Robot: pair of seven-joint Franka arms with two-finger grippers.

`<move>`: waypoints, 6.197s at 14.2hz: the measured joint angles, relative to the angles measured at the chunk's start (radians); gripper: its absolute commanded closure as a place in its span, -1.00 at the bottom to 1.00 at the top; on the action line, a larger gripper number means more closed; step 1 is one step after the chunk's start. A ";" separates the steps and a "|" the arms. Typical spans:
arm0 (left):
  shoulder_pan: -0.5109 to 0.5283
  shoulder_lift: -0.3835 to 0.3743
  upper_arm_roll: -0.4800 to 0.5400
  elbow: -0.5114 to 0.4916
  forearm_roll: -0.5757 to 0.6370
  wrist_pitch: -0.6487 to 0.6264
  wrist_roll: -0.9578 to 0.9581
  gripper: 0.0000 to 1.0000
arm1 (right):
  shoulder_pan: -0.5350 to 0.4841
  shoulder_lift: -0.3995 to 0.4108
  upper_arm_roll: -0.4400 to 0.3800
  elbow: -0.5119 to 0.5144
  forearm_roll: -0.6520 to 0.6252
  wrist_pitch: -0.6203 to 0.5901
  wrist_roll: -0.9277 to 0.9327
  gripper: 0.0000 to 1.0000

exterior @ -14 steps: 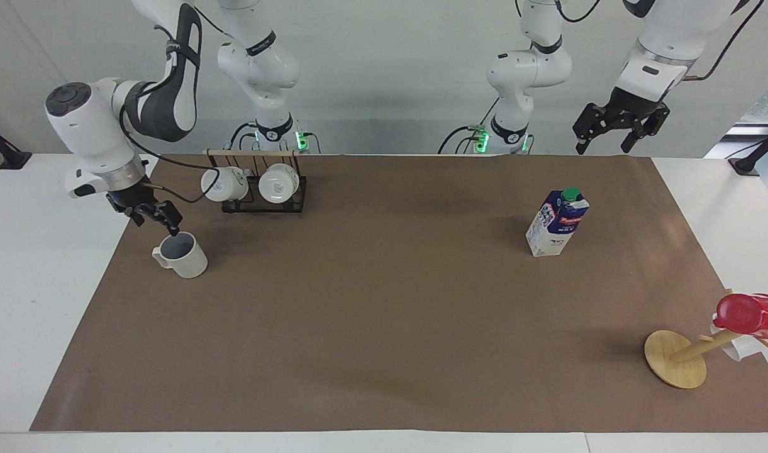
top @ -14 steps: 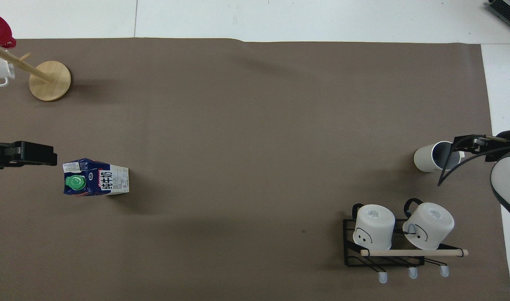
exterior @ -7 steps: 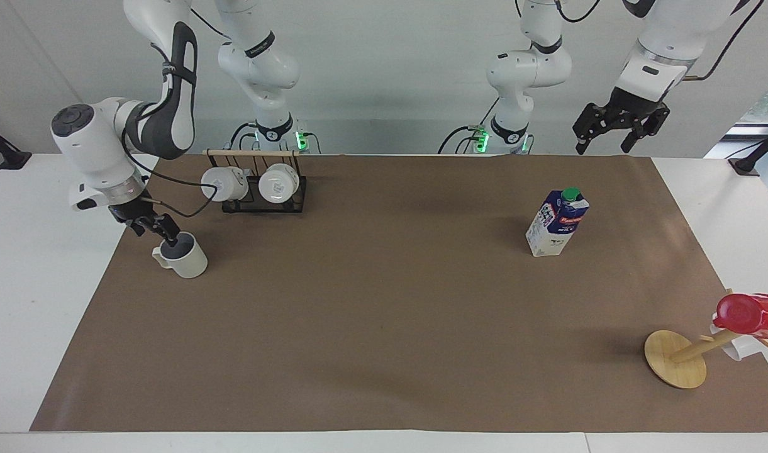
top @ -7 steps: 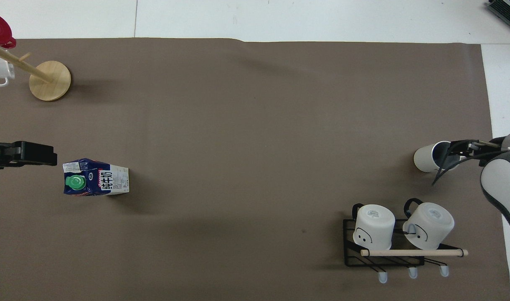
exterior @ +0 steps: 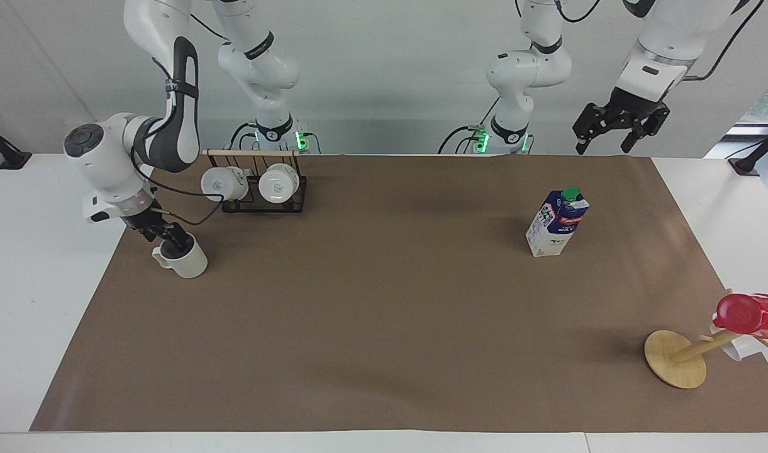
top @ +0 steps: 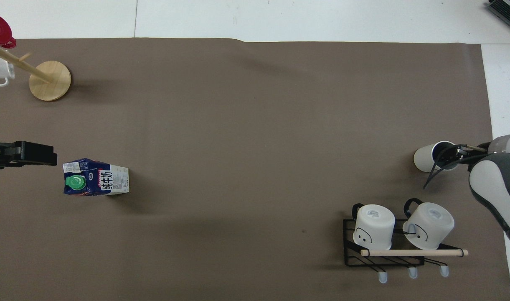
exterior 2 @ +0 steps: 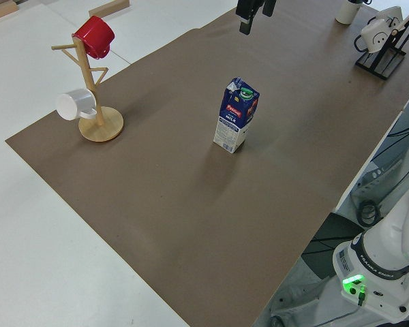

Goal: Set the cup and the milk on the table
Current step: 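Grasp the dark mug by its rim with the right gripper, then carry the dark mug to the table center while the left gripper grasps the carton, then release the mug and withdraw the right gripper while the left gripper lifts the carton, then carry the milk carton beside the dark mug with the left gripper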

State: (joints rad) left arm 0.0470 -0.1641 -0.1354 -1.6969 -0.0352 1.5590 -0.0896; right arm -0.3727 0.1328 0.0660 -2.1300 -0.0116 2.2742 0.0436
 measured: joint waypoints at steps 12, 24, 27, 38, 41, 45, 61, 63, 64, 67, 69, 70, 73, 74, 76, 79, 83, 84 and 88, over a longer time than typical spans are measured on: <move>0.000 0.000 0.000 0.000 0.000 0.000 0.000 -1.00 | 0.042 -0.011 0.012 0.023 0.005 -0.013 0.093 1.00; 0.036 0.000 0.008 -0.002 0.000 -0.009 0.000 -1.00 | 0.536 -0.028 0.022 0.164 0.005 -0.153 0.774 1.00; 0.036 -0.010 0.004 -0.035 0.000 0.014 0.001 -1.00 | 0.658 0.002 0.024 0.210 0.006 -0.146 0.952 1.00; 0.036 -0.106 -0.005 -0.458 0.000 0.376 0.052 -1.00 | 0.916 0.169 0.025 0.246 0.006 -0.046 1.389 0.57; 0.036 -0.101 -0.005 -0.495 0.000 0.431 0.061 -1.00 | 0.919 0.171 0.024 0.246 0.006 -0.047 1.396 -0.21; 0.036 -0.081 -0.008 -0.551 0.000 0.525 0.066 -1.00 | 0.919 0.170 0.022 0.248 0.006 -0.047 1.400 -1.00; 0.022 -0.048 -0.015 -0.565 0.001 0.565 0.071 0.11 | 0.668 -0.142 0.002 0.272 0.005 -0.355 0.777 -1.00; 0.011 -0.042 -0.016 -0.545 0.001 0.565 0.049 0.13 | 0.587 -0.180 0.000 0.272 0.005 -0.425 0.622 -1.00; 0.001 -0.036 -0.018 -0.519 0.001 0.557 0.025 0.14 | 0.544 -0.198 -0.001 0.272 0.005 -0.452 0.546 -1.00; -0.065 0.004 -0.023 -0.386 0.000 0.452 -0.086 0.14 | 0.423 -0.235 -0.003 0.273 0.005 -0.472 0.319 -1.00; -0.134 0.040 -0.026 -0.302 0.000 0.412 -0.189 0.14 | 0.367 -0.244 -0.005 0.290 0.005 -0.472 0.223 -1.00; -0.166 0.054 -0.027 -0.280 0.000 0.411 -0.232 0.14 | 0.352 -0.243 -0.006 0.304 0.004 -0.474 0.207 -1.00; -0.241 0.074 -0.030 -0.261 0.000 0.416 -0.321 0.15 | 0.342 -0.221 -0.004 0.399 -0.024 -0.566 0.183 -1.00; -0.266 0.076 -0.030 -0.260 -0.001 0.420 -0.345 0.14 | 0.344 -0.202 -0.001 0.450 -0.052 -0.606 0.173 -1.00; -0.323 0.086 -0.031 -0.261 -0.001 0.422 -0.387 0.14 | 0.347 -0.155 0.008 0.542 -0.091 -0.678 0.143 -1.00; -0.401 0.119 -0.032 -0.262 -0.001 0.443 -0.443 0.14 | 0.353 -0.119 0.011 0.595 -0.094 -0.712 0.123 -1.00; -0.438 0.191 -0.031 -0.271 -0.001 0.523 -0.492 0.14 | 0.348 -0.133 0.005 0.583 -0.042 -0.740 0.098 -1.00; -0.438 0.211 -0.030 -0.271 -0.001 0.542 -0.494 0.14 | 0.339 -0.136 0.004 0.578 -0.031 -0.740 0.088 -1.00; -0.438 0.226 -0.026 -0.269 0.003 0.555 -0.494 0.08 | 0.328 -0.139 0.002 0.570 -0.021 -0.725 0.076 -1.00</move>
State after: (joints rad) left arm -0.3914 0.0619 -0.1617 -1.9658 -0.0321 2.1142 -0.5837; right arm -0.0452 -0.0066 0.0684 -1.5599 -0.0325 1.5490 0.1195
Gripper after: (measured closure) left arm 0.564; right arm 0.000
